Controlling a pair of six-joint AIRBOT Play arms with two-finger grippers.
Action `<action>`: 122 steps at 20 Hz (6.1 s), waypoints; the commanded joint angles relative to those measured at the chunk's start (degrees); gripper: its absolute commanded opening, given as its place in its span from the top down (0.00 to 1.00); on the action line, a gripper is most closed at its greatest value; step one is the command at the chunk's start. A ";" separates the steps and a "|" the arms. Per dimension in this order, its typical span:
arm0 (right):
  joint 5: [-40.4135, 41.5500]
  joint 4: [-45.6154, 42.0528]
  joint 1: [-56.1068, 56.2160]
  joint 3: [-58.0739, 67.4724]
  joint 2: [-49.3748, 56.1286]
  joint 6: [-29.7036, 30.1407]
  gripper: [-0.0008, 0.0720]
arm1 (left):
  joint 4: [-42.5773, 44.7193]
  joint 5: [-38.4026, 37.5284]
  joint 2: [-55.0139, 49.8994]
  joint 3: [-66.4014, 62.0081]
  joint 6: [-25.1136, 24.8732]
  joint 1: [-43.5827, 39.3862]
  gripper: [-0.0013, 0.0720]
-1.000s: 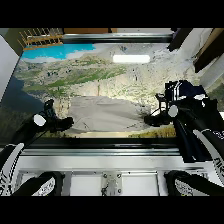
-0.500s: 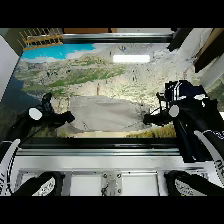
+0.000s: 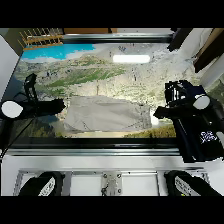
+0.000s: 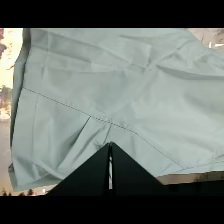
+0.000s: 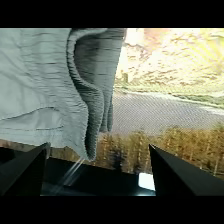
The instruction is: Fold the clothes and pants, and hang the long-sleeved shirts on hangers.
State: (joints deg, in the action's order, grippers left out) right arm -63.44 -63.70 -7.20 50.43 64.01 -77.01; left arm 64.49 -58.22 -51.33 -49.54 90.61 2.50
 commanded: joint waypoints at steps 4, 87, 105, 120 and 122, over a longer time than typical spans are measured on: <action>-3.52 17.59 -11.61 0.87 9.90 17.20 0.00 | -3.15 1.46 5.33 6.05 0.37 -8.31 0.96; -18.05 -41.62 -37.20 8.83 -22.56 -17.25 0.00 | -2.71 2.73 0.37 6.34 5.62 -14.80 0.96; -7.34 -2.45 3.32 9.07 -14.40 -3.10 0.02 | -2.75 4.07 0.37 6.34 5.66 -14.78 0.96; -7.30 -2.45 3.30 9.07 -13.75 -3.10 0.95 | -2.75 4.44 0.37 6.34 5.66 -14.78 0.96; -7.30 -2.45 3.30 9.07 -13.75 -3.10 0.95 | -2.75 4.44 0.37 6.34 5.66 -14.78 0.96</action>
State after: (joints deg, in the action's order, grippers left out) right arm -70.70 -66.17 -3.97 59.53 50.22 -80.09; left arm 61.73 -53.80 -50.94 -43.22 96.23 -12.25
